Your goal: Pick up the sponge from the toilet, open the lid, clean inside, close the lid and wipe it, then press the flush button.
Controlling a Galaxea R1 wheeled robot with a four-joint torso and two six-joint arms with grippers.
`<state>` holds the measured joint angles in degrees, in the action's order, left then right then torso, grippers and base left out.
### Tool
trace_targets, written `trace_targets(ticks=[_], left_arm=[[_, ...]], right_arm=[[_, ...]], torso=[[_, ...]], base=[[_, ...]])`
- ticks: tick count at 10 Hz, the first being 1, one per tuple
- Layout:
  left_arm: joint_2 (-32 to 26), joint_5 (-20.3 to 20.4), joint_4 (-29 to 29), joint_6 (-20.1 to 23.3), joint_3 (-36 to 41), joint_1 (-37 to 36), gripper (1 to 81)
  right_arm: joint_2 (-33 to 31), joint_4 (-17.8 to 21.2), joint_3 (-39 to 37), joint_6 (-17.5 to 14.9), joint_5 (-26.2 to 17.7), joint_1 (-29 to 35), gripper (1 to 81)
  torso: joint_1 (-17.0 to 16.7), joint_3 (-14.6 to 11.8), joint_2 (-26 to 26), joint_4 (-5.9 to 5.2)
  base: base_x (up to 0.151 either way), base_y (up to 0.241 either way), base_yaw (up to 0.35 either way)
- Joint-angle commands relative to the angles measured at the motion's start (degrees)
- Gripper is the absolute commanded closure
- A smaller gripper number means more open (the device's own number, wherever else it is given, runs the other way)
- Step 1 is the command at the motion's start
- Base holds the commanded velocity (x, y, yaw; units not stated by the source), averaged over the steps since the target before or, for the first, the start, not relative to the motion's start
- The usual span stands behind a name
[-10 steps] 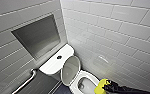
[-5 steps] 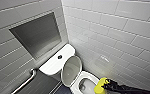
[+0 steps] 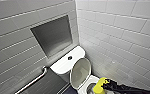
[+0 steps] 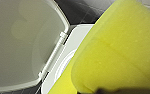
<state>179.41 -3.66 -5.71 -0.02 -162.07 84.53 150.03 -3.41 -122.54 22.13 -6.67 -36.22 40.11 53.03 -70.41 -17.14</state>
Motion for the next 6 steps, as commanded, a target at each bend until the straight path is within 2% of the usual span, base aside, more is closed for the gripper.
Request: trace_targets(ticks=[1,4,5,6], left_arm=[[-0.2,-4.9,0.1,0.2,0.1,0.5,1.0],[-0.2,-5.0,0.2,0.2,0.1,0.5,1.0],[-0.2,-5.0,0.2,0.2,0.1,0.5,1.0],[-0.2,-5.0,0.1,0.2,0.1,0.6,1.0]], right_arm=[[-1.2,-0.6,3.1,-0.2,-1.8,8.6,81.1],[-0.6,-0.7,3.2,-0.2,-3.1,8.7,81.1],[-0.8,-1.0,3.3,-0.2,-3.1,8.7,81.1],[-1.2,-0.8,3.5,-0.2,-3.1,8.9,81.1]], torso=[[3.6,0.0,-5.6,0.06],[7.3,0.0,-11.5,-0.35],[8.7,3.3,-13.8,-0.35],[9.9,3.9,-15.6,-0.35]], base=[[0.000,0.000,0.000],[0.000,0.000,0.000],[0.000,0.000,0.000],[0.000,0.000,0.000]])
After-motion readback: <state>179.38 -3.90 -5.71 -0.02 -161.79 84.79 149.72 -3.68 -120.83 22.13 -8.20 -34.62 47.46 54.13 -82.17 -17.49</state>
